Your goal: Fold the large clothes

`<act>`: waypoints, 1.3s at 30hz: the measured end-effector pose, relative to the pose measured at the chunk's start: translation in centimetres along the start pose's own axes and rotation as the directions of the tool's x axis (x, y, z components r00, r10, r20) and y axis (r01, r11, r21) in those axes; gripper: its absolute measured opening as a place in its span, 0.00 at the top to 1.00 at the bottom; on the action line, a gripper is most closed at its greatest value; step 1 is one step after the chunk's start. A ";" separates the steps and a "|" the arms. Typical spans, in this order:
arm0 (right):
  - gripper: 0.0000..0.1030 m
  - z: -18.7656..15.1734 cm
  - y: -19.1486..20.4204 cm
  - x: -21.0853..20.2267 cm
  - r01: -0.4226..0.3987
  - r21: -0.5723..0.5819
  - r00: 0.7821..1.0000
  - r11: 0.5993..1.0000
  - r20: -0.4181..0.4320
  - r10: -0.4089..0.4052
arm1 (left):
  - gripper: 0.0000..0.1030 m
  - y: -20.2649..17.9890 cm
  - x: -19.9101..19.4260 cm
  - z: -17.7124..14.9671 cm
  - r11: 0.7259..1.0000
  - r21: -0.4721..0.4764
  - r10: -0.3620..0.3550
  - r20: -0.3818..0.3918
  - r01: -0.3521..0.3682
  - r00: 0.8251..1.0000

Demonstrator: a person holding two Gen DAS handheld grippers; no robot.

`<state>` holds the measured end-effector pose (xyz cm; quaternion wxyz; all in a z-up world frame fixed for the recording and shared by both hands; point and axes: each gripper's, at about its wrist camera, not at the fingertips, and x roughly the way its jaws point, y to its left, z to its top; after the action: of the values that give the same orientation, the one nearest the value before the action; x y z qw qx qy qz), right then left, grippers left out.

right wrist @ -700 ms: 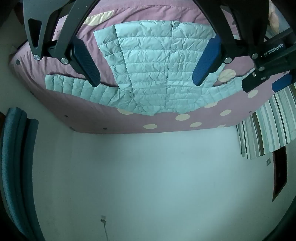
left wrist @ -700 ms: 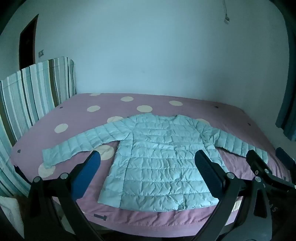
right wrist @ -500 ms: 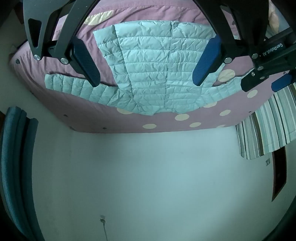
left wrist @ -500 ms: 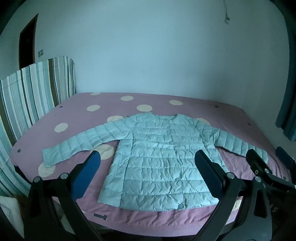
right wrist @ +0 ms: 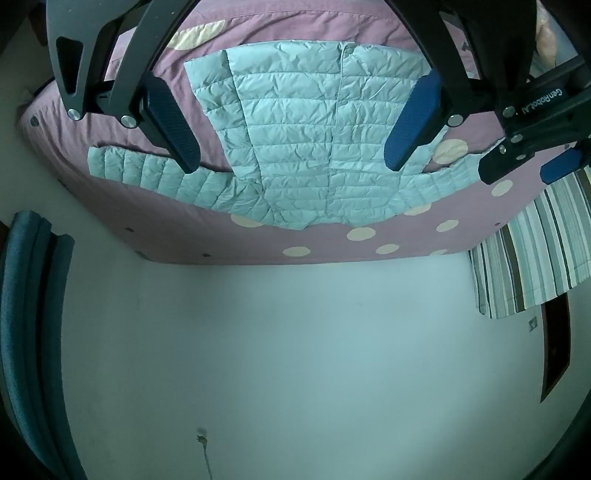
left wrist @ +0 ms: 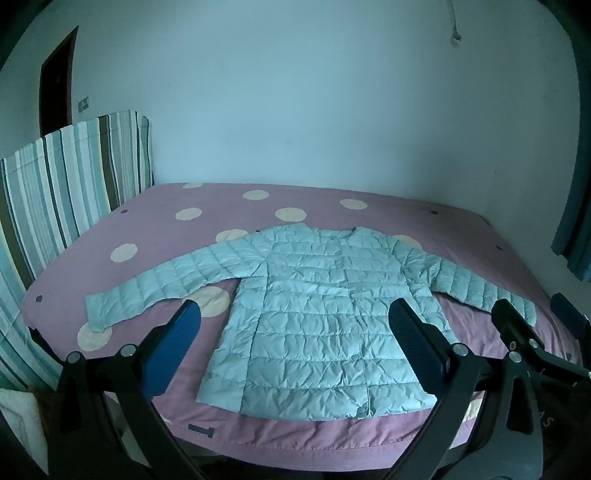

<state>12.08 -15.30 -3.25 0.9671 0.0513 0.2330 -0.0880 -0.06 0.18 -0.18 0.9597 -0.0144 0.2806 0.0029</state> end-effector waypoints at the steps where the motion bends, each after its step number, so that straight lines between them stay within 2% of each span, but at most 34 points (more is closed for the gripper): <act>1: 0.04 0.0 0.0 0.0 0.001 0.000 1.000 1.000 -0.001 -0.001 | 0.02 0.0 0.0 0.0 1.000 0.000 0.000 0.000 0.000 1.000; 39: 0.04 0.3 0.3 -0.2 -0.008 -0.003 1.000 1.000 -0.004 0.008 | 0.02 0.2 0.1 0.1 1.000 -0.001 0.002 -0.006 -0.002 1.000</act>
<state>12.07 -15.01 -2.91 0.9671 0.0508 0.2348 -0.0837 0.08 0.40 -0.17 0.9588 -0.0145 0.2836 0.0038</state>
